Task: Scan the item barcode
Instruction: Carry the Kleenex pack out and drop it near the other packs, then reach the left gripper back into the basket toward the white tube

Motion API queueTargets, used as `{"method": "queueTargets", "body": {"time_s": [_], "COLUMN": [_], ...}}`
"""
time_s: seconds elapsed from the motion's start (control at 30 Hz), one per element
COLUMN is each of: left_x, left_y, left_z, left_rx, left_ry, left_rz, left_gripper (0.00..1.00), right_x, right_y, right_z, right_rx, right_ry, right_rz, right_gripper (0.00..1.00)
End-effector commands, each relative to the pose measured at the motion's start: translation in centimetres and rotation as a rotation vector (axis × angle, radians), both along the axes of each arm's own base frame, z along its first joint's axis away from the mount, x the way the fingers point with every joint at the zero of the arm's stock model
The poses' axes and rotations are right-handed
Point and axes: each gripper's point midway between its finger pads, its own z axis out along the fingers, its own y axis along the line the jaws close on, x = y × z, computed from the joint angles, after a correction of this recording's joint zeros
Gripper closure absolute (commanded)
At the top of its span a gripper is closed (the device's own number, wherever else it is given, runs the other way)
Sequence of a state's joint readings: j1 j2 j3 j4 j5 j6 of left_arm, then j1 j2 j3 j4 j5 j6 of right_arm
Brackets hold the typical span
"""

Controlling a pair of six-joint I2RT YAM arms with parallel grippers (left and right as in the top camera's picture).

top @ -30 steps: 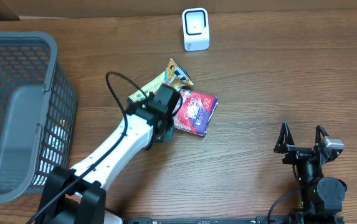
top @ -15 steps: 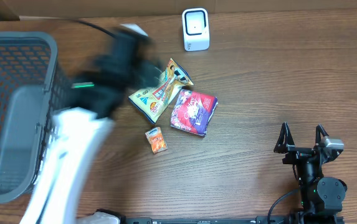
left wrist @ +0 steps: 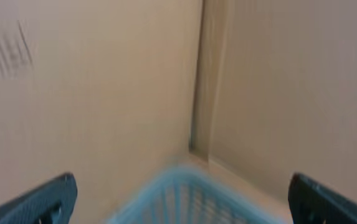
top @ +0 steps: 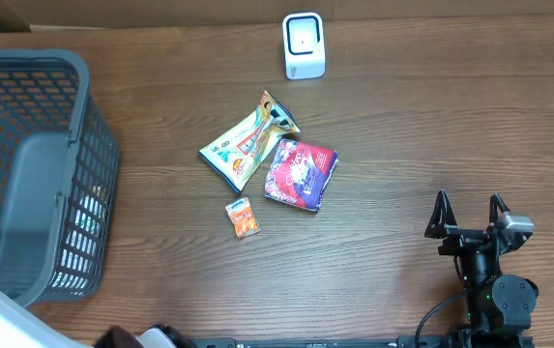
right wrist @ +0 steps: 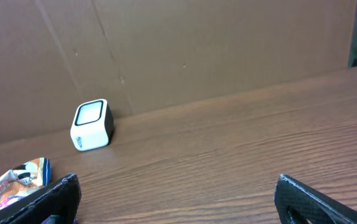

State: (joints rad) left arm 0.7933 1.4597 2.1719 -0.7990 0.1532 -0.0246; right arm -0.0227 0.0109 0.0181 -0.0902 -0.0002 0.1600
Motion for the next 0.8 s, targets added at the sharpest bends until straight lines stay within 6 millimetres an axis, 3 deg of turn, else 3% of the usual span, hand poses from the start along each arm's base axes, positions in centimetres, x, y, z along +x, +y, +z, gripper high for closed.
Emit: {"method": "queueTargets", "body": {"time_s": [0.0,0.1,0.27,0.33,0.6,0.77], "left_x": [1.1,1.4,1.7,1.0,0.0,-0.3], "left_y": [0.5,2.2,4.2,4.7,5.0,4.8], "left_z": [1.9,2.3,-1.8,-3.2,-12.8,-17.3], "left_rx": [0.076,0.1,0.03,0.012,-0.028,-0.086], "left_ry": [-0.052,-0.072,0.034,0.072,0.237,0.354], "left_rz": [-0.046,0.035,0.151,0.21,0.262,0.239], "left_gripper": [0.0,0.0,0.0,0.0,0.0,0.0], "right_x": [0.0,0.0,0.0,0.0,0.0,0.0], "right_y": [0.2,0.2,0.2,0.2,0.2,0.2], "right_z": [-0.2,-0.2,-0.2,-0.2,-0.2,-0.2], "right_rx": [-0.003,-0.003,-0.003,-0.003,-0.003,-0.003], "right_ry": [-0.003,-0.003,-0.003,-0.003,-0.003,-0.003], "right_rz": [0.007,0.007,0.007,0.007,0.007,0.007], "right_gripper": [0.0,0.0,0.0,0.0,0.0,0.0]}}
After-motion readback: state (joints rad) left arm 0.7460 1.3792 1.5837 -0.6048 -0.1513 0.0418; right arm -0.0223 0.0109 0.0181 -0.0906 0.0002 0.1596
